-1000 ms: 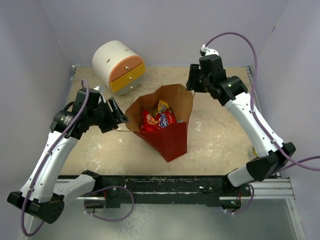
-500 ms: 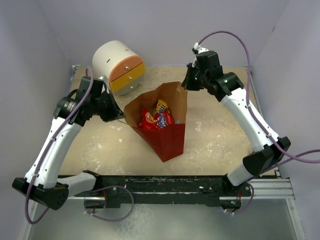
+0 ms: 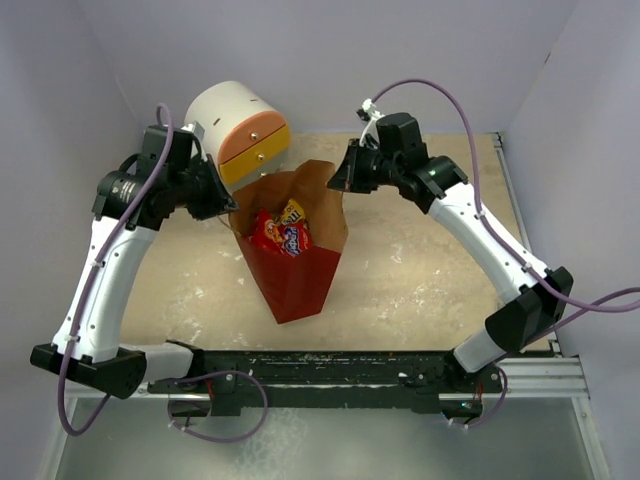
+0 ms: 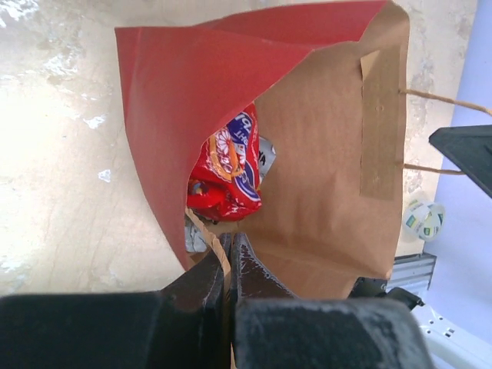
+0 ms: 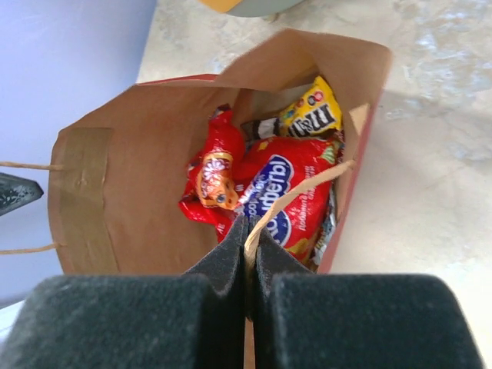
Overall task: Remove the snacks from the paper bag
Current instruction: Adjust the paper bag at the center of the board.
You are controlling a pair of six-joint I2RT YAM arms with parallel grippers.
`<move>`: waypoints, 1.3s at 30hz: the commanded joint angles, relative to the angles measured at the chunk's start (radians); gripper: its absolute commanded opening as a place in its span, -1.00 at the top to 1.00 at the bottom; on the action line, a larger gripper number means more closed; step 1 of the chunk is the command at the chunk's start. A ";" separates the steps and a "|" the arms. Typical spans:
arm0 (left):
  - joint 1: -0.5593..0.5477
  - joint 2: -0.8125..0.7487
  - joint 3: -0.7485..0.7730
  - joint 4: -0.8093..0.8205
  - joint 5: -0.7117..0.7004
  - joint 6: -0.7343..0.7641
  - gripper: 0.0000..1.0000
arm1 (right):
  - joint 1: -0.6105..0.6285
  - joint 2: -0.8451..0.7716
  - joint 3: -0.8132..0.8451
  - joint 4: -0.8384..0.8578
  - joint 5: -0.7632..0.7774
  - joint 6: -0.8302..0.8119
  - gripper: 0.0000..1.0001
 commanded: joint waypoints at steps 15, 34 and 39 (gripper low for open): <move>0.010 0.105 0.323 0.075 -0.072 0.094 1.00 | 0.062 -0.127 -0.281 0.429 -0.258 0.272 1.00; 0.010 0.065 0.131 0.349 0.157 0.045 1.00 | 0.070 -0.196 -0.370 0.168 -0.269 -0.083 0.93; 0.011 0.163 0.317 0.169 -0.108 0.068 1.00 | 0.083 -0.054 -0.195 0.162 -0.371 -0.199 0.93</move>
